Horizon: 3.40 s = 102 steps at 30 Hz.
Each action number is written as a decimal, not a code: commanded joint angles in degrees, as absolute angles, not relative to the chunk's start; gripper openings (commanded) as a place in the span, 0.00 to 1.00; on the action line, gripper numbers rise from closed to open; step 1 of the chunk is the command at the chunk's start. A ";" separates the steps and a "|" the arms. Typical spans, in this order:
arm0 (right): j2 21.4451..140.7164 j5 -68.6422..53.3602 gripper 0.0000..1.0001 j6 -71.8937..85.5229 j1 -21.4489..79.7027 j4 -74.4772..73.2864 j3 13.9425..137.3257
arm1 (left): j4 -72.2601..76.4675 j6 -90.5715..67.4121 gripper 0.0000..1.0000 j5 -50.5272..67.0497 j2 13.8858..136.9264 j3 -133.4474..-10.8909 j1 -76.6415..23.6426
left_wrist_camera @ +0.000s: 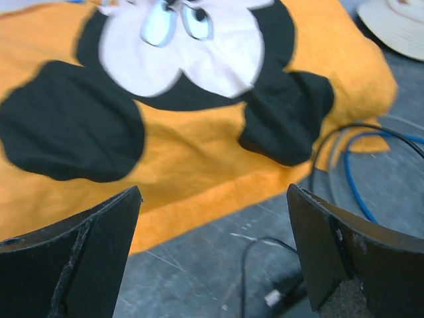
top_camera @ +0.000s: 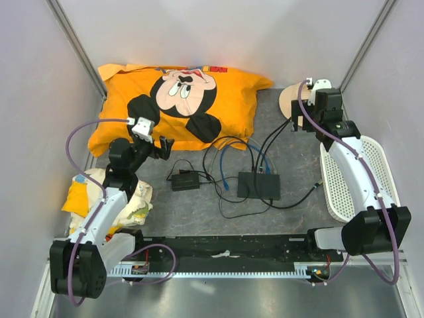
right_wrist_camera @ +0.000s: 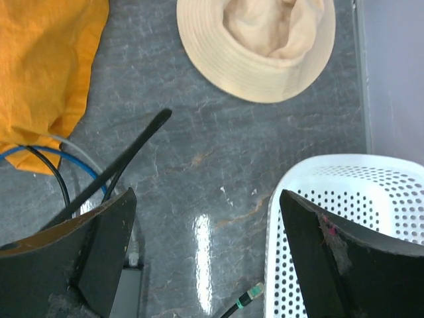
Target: Pull the plug from the switch port
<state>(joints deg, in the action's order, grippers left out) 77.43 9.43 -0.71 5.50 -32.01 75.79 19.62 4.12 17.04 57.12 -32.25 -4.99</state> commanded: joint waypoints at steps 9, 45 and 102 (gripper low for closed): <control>81.12 -16.76 0.98 -14.07 5.80 -26.18 77.84 | -6.58 16.35 0.99 26.19 62.84 -55.96 -7.47; 71.94 -11.61 0.98 -9.24 -4.48 -36.45 90.05 | -8.97 -2.46 0.96 35.24 70.40 -55.11 -18.89; 100.45 -38.67 0.11 -35.16 34.44 -48.16 66.59 | -16.43 7.12 0.02 37.44 80.17 -56.58 -24.62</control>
<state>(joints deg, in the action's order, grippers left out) 97.56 -24.75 -38.17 30.76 -45.23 58.41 -13.50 10.24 37.58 86.17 -53.08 -26.65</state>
